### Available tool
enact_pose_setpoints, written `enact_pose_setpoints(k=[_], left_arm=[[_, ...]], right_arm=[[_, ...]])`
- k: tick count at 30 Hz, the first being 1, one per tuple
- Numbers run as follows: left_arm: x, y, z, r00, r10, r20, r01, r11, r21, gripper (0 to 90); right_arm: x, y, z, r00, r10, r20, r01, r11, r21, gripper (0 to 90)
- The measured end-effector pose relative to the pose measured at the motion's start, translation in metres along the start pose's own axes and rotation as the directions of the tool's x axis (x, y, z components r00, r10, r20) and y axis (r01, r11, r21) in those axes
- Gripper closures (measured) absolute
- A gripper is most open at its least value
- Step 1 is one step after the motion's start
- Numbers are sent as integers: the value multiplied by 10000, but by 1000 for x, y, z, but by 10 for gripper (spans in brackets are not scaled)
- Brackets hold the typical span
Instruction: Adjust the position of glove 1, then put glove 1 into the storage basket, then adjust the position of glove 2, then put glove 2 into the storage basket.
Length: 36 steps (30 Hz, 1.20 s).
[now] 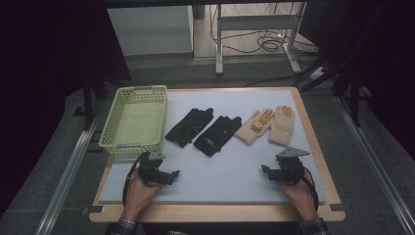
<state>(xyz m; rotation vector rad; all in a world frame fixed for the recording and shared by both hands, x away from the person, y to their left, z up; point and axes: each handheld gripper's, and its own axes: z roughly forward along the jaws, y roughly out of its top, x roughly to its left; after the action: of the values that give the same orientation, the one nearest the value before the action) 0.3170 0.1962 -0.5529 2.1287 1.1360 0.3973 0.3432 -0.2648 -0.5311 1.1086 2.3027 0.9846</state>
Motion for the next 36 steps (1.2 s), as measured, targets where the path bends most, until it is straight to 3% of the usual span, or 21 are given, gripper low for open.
enact_pose_setpoints(k=[20,29,36], left_arm=[[0,0,0,10000,6,1,-6,10000,2,12],[0,0,0,10000,38,2,-38,10000,0,12],[0,0,0,10000,42,-3,-42,10000,-4,12]], right_arm=[[-1,1,0,10000,18,-72,-18,10000,59,244],[2,1,0,9998,135,139,-137,9999,105,245],[1,3,-1,9999,121,-7,-120,9997,207,250]])
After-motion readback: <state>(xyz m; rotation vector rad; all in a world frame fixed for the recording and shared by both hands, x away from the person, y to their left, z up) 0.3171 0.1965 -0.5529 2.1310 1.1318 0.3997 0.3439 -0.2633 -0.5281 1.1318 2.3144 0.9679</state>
